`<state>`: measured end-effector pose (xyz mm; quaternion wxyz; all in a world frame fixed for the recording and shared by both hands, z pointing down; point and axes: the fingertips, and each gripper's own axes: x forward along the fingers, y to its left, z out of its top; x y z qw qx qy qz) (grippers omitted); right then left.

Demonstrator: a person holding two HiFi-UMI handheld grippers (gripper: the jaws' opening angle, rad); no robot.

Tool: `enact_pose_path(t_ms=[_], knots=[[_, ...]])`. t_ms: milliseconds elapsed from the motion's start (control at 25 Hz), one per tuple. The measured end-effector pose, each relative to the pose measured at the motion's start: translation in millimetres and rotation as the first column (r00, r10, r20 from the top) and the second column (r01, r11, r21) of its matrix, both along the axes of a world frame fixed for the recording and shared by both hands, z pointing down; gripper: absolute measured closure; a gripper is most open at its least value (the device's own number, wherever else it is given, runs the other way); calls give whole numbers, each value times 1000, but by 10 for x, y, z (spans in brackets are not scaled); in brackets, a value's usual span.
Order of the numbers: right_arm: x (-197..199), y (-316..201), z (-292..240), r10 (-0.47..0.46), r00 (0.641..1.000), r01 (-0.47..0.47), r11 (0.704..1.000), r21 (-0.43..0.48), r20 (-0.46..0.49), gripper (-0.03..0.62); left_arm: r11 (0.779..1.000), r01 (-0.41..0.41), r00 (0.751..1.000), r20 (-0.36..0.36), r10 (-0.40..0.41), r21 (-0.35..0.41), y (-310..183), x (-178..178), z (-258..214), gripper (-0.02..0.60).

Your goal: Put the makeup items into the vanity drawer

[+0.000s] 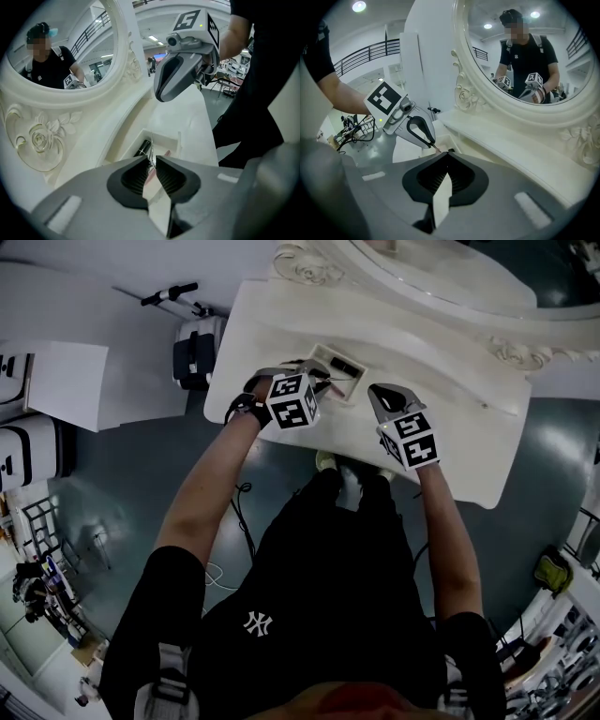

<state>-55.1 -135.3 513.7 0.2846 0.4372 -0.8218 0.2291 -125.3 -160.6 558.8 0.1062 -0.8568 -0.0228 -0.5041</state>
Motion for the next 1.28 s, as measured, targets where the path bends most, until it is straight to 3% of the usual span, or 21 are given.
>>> enact_pose_path(t_ms=[360,720,880,1040,1280], knots=[[-58,-69,56,27,1000,-27,1000,-13,-5,571,998,-8,1000,-16,7,-54,-46,-23,104,509],[-4,-108,-11,77,997,-77,997,11,-5,571,983,121,975,-169,-145,-141,-64,150,-128,511],[71,-151,-107,117,993,-117,993,28,-5,571,958,194,940,-240,-243,-210,-47,259,-282,519],[167,-171,-214,156,988,-156,987,43,12,571,919,276,886,-297,-357,-281,-79,355,-458,559],[316,-198,-406,188,981,-191,979,75,46,571,879,342,817,-357,-453,-332,-94,527,-756,569]])
